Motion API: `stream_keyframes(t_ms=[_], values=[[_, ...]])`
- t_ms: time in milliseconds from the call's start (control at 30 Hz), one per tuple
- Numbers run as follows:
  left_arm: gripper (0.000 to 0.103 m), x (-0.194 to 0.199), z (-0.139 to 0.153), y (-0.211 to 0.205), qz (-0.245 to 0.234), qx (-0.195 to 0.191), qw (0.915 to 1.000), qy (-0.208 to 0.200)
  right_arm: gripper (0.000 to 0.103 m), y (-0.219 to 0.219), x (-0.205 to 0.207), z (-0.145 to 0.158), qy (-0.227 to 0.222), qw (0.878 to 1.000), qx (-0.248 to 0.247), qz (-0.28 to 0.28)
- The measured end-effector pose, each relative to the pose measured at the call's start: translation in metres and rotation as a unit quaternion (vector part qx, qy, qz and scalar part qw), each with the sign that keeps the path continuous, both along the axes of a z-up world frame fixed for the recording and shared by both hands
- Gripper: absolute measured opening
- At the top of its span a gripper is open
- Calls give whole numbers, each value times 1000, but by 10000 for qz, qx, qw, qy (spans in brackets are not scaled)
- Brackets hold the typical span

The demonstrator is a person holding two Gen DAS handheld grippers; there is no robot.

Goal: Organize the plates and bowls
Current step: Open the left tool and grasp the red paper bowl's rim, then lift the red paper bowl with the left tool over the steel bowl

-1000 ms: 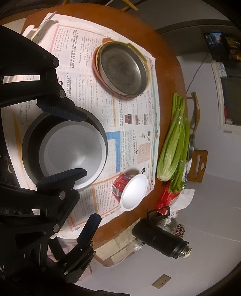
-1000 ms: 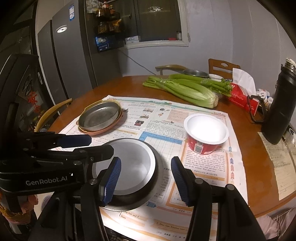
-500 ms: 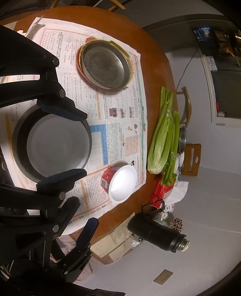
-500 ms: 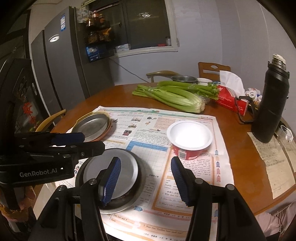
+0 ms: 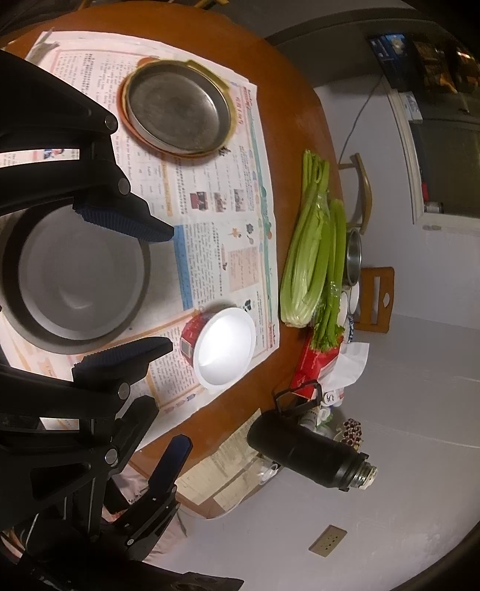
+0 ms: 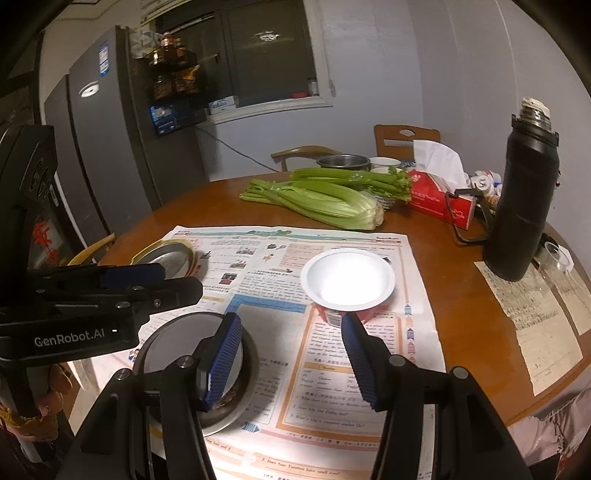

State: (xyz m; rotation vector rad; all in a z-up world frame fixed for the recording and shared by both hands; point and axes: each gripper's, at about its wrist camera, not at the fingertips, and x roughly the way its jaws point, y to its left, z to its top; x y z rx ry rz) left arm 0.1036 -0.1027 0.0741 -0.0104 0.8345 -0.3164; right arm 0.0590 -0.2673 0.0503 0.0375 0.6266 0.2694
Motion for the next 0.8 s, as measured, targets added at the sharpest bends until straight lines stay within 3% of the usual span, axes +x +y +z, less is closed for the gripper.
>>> stream_keyframes(t_ms=[500,800], values=[[55,48,-7,-30,-253,40,9996,76,56,-30,34,2,3,9992,53,-384],[55,84,-26,-41,-160,-289,9984,468,56,-39,71,-8,224,9986,20,-482]])
